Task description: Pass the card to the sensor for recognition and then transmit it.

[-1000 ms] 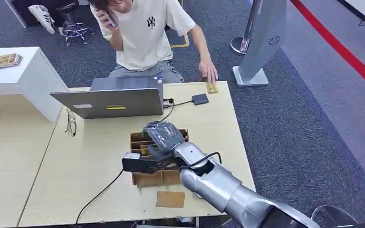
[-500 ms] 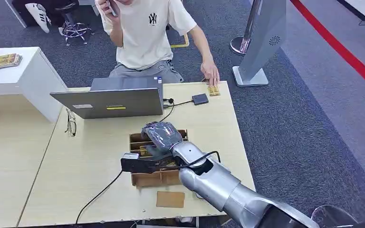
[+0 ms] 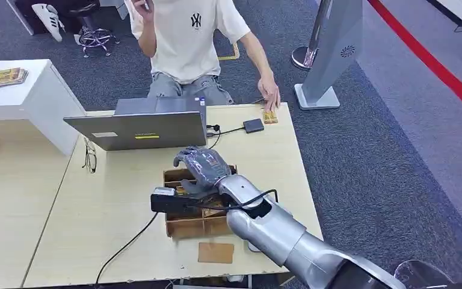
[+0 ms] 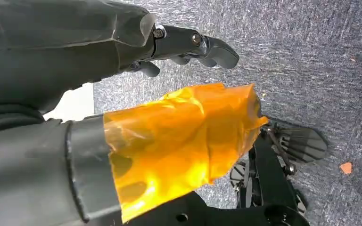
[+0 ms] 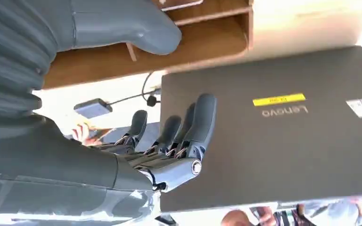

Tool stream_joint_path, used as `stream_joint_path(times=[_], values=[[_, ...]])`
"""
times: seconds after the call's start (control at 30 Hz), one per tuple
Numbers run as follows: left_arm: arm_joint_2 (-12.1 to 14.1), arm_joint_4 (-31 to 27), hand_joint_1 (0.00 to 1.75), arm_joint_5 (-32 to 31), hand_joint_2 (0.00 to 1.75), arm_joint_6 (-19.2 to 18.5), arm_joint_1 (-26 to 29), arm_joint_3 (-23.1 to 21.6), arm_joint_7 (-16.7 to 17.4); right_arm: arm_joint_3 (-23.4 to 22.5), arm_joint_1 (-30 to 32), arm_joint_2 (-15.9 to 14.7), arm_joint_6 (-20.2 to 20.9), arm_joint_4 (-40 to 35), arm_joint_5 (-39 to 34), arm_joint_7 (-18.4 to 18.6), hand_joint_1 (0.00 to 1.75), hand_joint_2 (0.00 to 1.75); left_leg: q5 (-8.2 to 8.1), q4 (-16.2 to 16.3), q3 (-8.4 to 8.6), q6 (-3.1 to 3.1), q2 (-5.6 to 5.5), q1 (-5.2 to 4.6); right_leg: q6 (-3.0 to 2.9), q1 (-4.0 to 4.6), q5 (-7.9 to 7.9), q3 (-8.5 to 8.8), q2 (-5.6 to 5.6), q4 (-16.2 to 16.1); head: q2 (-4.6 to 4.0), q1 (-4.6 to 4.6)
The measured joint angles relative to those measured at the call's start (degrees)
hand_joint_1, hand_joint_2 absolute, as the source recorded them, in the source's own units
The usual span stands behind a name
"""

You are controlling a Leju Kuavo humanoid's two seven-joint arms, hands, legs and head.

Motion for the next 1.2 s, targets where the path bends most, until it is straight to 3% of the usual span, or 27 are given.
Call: stream_joint_path(times=[0.27,1.2], values=[[0.00,0.00,0.00,0.13,0.00,0.00,0.01,0.00,0.00,-0.13,0.70,-0.55,0.02,-1.95,0.00,0.04,0.63,1.75,0.00,0.00,0.00,0.00,0.00,0.00,0.00,0.00,0.00,0.00,0.00,0.00,0.00,0.00],[0.00,0.00,0.00,0.15,0.00,0.00,0.00,0.00,0.00,1.57,1.71,-0.59,2.49,1.05,-0.02,-0.17,0.80,1.75,0.00,0.00,-0.02,0.00,-0.01,0.00,0.00,0.00,0.00,0.00,-0.01,0.00,0.00,0.00]])
